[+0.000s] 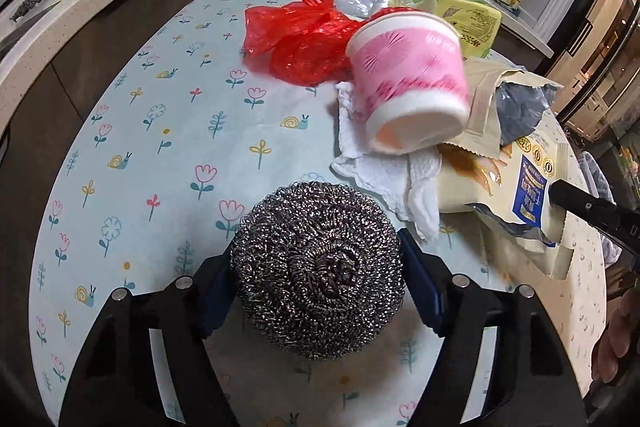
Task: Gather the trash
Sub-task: 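Grasp the steel wool scrubber with the left gripper while the right grasps a snack wrapper, then carry scrubber and wrapper over the bin and open both grippers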
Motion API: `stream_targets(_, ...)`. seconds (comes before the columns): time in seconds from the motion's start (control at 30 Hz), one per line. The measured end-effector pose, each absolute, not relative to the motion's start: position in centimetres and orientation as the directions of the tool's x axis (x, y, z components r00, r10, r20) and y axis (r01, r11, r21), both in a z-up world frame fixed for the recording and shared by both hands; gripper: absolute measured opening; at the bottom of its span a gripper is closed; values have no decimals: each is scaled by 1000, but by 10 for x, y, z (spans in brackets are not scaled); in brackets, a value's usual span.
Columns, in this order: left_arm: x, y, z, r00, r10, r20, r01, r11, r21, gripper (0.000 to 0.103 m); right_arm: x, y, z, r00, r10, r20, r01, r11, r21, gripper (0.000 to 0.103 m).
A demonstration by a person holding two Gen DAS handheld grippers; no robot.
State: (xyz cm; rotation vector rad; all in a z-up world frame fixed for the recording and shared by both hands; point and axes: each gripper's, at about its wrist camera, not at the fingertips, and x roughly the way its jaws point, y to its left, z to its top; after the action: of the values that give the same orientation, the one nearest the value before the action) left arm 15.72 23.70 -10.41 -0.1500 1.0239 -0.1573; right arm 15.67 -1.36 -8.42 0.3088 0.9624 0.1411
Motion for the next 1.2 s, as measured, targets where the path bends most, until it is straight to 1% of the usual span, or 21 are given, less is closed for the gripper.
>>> stream_targets(0.3,131,201,-70,538,-265,-801,139,964,-226,69,119,-57,-41,667,216,-713,57,940,338,2)
stream_targets(0.63,113,148,-41,552,-328,-767,242,943,-228,69,89,-106,4,769,123,-627,113,940,322,2)
stream_targets(0.9,109,93,-17,552,-379,-743,343,915,-212,69,72,-156,23,816,37,-577,191,925,329,2)
stream_targets(1.2,112,19,1,534,-439,-722,455,870,-192,69,47,-218,32,836,-65,-545,289,897,335,2)
